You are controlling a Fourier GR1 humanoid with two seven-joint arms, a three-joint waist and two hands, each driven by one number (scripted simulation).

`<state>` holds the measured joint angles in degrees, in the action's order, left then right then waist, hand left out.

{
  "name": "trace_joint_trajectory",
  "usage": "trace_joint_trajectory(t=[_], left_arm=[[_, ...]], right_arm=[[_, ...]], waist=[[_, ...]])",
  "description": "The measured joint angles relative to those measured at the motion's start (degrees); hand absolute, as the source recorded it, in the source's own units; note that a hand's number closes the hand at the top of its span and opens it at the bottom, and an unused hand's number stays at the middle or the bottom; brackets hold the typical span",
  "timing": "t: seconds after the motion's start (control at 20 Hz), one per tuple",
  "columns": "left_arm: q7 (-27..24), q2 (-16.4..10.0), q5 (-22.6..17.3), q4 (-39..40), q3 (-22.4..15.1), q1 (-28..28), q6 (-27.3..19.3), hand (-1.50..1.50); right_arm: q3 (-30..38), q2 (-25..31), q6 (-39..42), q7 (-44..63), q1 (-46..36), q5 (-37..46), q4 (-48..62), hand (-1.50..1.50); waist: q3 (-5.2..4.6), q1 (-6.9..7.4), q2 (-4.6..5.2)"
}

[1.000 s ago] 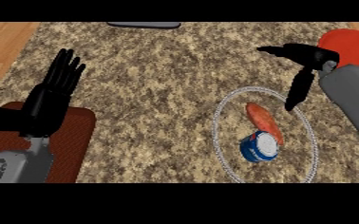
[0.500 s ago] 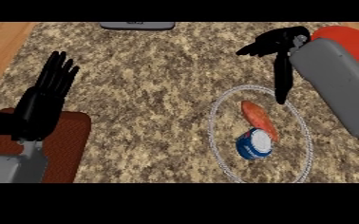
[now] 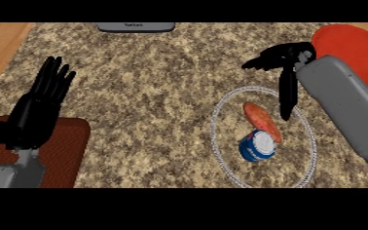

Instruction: Pick the sweet potato from the placemat and place it in the bowl

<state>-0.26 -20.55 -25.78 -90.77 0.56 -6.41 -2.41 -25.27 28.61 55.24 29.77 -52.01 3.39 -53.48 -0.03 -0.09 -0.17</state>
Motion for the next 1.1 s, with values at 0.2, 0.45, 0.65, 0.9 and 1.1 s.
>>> trace_joint_trajectory(t=[0.2,0.45,0.65,0.9,1.1], left_arm=[[-0.4,1.2,1.4,0.0,0.0,-0.1,0.1,0.0],[1.0,1.6,2.0,-1.4,0.9,-0.1,0.4,0.0],[-0.3,2.7,2.8,0.6,1.5,-0.3,1.6,0.0],[1.4,4.1,4.0,-0.6,1.4,-0.8,1.4,0.0],[1.6,4.4,4.2,-0.1,2.7,-1.3,2.3,0.0]], right_arm=[[1.6,1.6,-0.2,0.2,5.0,2.0,-5.8,-1.5],[3.8,2.0,-1.6,-1.3,10.0,5.7,-12.5,-1.5],[4.6,0.7,-3.7,-3.6,13.7,9.9,-15.3,-1.5],[4.4,-1.1,-5.6,-8.4,16.6,16.4,-14.9,-1.5],[4.8,-2.5,-6.2,-12.0,16.2,21.0,-11.4,-1.5]], waist=[[0.02,-0.08,0.04],[0.03,0.01,0.06],[0.03,0.11,0.13],[0.04,0.3,0.19],[0.04,0.45,0.23]])
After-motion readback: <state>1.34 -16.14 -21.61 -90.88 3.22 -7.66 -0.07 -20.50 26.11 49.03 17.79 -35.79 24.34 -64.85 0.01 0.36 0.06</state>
